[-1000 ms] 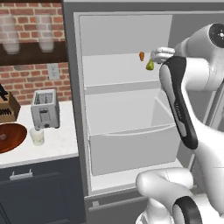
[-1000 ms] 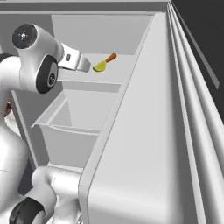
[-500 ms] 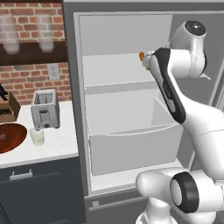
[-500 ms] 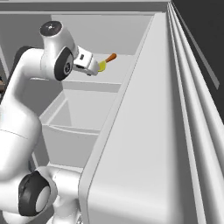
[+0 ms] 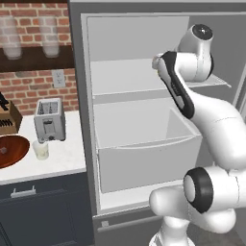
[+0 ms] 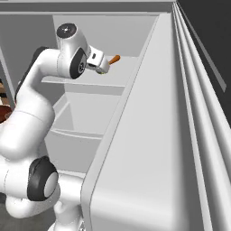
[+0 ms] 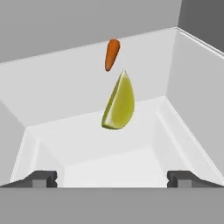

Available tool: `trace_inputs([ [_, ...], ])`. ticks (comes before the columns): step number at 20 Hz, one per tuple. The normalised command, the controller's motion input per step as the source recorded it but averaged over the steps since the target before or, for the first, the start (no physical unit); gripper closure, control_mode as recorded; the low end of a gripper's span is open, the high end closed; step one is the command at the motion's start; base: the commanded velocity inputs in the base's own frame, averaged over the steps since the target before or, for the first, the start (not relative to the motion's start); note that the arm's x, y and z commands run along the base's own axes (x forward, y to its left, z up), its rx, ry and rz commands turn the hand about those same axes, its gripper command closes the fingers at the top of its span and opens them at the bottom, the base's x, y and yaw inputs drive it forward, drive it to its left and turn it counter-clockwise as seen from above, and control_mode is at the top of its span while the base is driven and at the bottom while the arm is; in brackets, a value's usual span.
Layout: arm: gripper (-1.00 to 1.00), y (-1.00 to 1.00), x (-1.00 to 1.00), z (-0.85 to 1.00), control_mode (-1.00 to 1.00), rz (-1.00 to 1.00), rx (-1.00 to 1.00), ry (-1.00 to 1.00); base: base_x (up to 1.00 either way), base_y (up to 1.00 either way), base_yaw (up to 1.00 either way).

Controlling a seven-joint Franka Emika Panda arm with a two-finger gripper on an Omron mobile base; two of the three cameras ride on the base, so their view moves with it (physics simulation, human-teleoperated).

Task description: Grab a lemon wedge from the fridge and one ice cube from the ice bowl, and put them in the glass of lemonade.

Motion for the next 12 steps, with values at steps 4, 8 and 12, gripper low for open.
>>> trace_inputs([
  [4, -1.0, -0.14, 0.95, 0.0, -1.0, 0.0, 0.0, 0.05, 0.0, 0.0, 0.0],
  [8, -1.0, -0.14, 0.68, 0.0, -1.0, 0.0, 0.0, 0.09, 0.0, 0.0, 0.0],
  [12, -1.0, -0.19, 0.54, -0.05, -1.0, 0.0, 0.0, 0.14, 0.0, 0.0, 0.0],
])
